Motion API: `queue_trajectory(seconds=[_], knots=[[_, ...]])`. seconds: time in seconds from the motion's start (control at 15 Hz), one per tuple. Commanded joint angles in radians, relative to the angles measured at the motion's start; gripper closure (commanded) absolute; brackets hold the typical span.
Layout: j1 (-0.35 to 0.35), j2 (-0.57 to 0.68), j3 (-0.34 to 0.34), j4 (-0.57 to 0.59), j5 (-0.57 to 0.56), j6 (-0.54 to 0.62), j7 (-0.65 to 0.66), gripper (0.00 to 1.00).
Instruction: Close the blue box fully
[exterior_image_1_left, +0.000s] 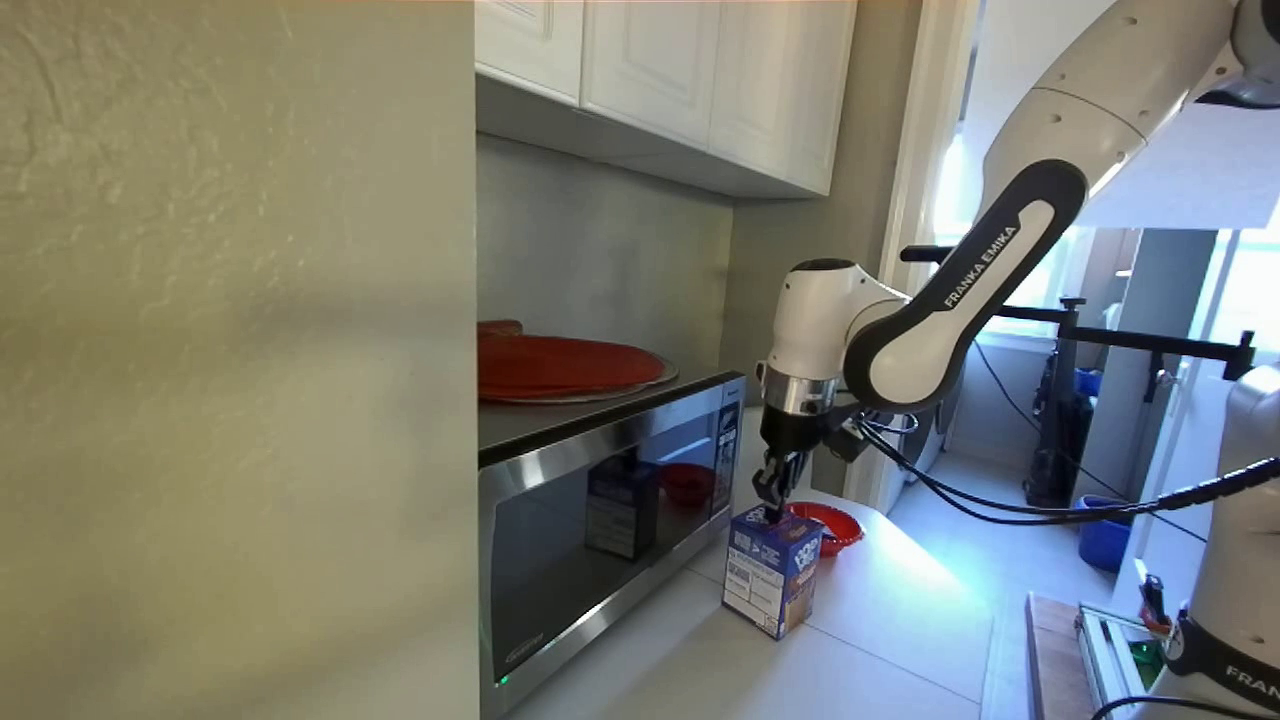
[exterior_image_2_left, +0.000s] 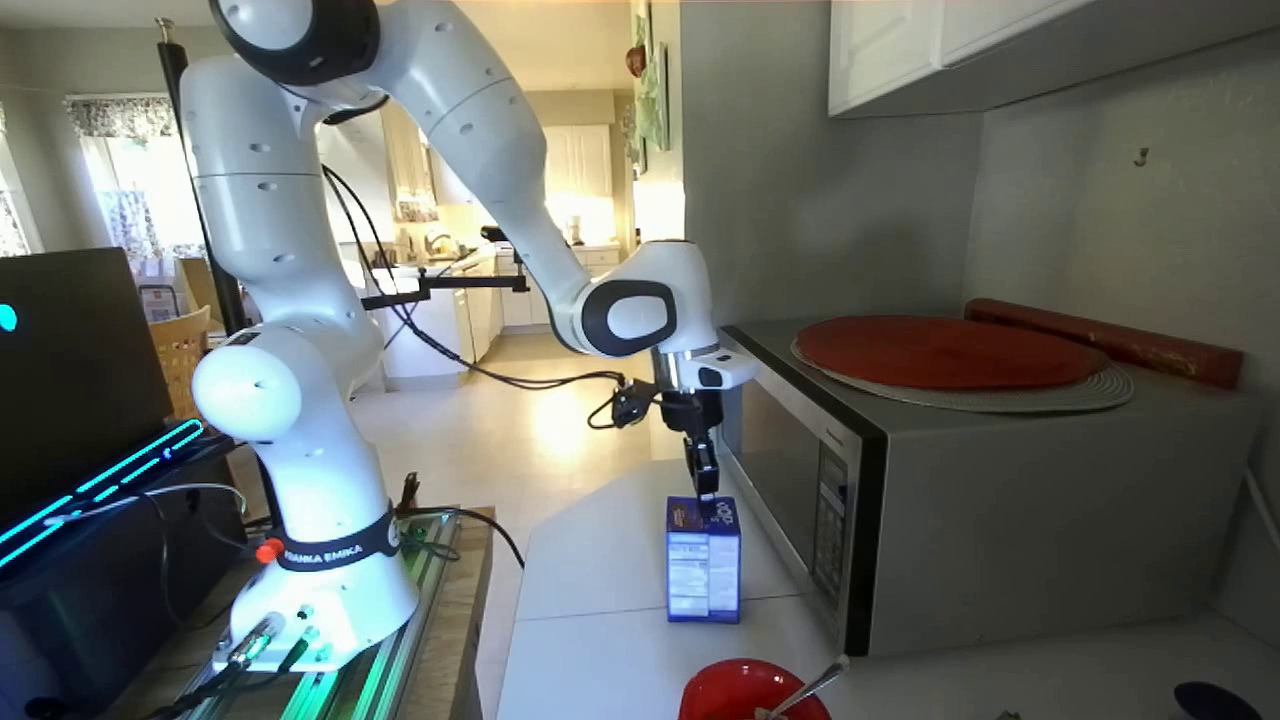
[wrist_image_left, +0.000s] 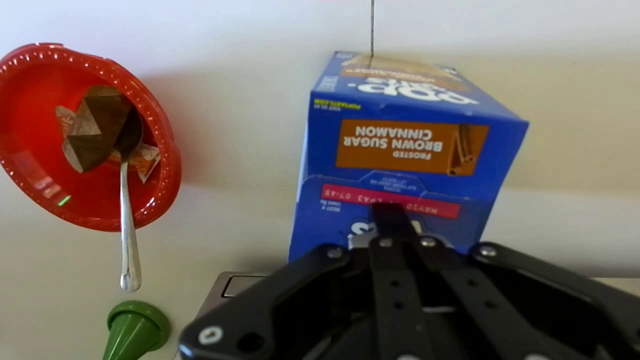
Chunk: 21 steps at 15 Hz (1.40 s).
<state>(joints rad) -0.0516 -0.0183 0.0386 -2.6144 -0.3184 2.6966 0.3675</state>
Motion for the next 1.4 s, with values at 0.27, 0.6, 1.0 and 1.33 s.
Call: queue_trajectory(seconds=[0.27, 0.6, 1.0, 1.33], knots=[[0.012, -0.004, -0.014, -0.015, -0.043, -0.038, 0.027, 1.00], [0.020, -0.027, -0.010, -0.019, -0.009, -0.068, 0.002, 1.00], [0.027, -0.067, -0.006, -0.023, 0.014, -0.164, -0.027, 1.00], [0.032, -0.093, -0.002, -0.021, 0.033, -0.203, -0.044, 1.00]])
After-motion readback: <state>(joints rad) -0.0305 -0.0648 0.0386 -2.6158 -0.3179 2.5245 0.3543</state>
